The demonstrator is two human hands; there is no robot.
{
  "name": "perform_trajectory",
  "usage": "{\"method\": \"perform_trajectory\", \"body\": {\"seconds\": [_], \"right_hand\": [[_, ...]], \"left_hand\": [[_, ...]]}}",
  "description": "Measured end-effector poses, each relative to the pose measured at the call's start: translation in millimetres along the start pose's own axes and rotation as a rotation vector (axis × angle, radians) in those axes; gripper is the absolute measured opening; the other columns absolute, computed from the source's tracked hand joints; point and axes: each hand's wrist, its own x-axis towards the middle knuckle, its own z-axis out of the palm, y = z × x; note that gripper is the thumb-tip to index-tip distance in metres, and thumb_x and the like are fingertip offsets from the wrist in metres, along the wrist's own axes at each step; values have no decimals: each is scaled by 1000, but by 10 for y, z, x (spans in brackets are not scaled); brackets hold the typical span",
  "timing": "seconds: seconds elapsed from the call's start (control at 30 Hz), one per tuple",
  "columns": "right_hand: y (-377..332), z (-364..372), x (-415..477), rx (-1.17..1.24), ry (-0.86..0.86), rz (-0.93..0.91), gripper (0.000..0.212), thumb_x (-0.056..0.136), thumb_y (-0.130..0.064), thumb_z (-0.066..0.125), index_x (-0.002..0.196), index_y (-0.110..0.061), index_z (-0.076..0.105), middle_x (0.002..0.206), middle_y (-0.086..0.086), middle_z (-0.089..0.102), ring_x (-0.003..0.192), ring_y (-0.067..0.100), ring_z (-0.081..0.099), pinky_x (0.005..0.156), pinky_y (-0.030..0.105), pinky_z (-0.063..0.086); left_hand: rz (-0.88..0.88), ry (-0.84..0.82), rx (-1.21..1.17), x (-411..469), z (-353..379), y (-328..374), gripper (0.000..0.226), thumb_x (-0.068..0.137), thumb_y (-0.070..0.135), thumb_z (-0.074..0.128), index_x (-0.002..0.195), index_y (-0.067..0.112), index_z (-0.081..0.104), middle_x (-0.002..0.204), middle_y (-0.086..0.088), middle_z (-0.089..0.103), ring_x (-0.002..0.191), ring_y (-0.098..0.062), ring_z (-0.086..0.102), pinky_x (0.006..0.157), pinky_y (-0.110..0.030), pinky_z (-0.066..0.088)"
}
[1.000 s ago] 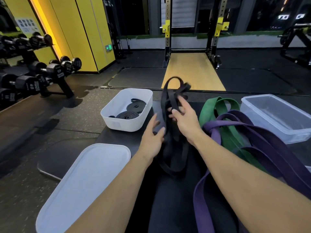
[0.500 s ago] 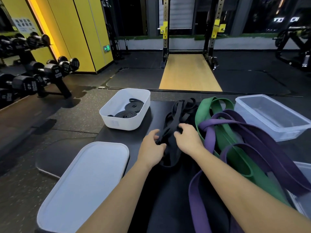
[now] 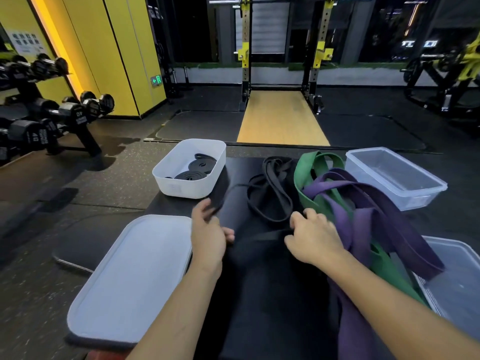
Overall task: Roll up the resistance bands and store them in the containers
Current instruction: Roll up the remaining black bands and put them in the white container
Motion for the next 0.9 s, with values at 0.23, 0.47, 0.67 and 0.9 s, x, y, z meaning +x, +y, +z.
{"method": "perform_trajectory", "body": {"seconds": [0.23, 0.47, 0.67, 0.9], "right_hand": [[-4, 85, -25, 235, 83, 31, 13, 95, -17, 51, 108, -17, 51, 130, 4, 46, 123, 28, 41, 91, 40, 45], [-194, 133, 229, 110, 169, -124, 40, 99, -32, 58, 138, -22, 59, 138, 2, 54, 124, 29, 48, 98, 41, 48], [-284, 190, 276, 321, 395, -178, 19, 100, -29, 61, 115, -19, 68, 118, 0, 55, 110, 27, 59, 93, 41, 42], [-183, 244, 334, 713, 525, -112, 15, 92, -9, 67, 105, -17, 64, 155, 1, 34, 136, 20, 44, 107, 24, 36]], "left_hand": [[170, -203, 550, -309, -132, -134, 70, 95, -9, 45, 147, 38, 50, 157, 6, 24, 109, 1, 55, 89, -23, 46], [374, -271, 873, -240, -101, -176, 42, 97, 15, 65, 136, 31, 64, 167, 5, 19, 154, -16, 11, 115, -20, 18], [308, -232, 762, -181, -72, -182, 52, 96, 19, 65, 146, 20, 52, 149, 7, 47, 111, 8, 50, 95, -17, 35], [210, 31, 492, -123, -169, -178, 69, 92, 8, 60, 155, 22, 33, 158, 16, 17, 86, -7, 68, 78, -38, 58]]}}
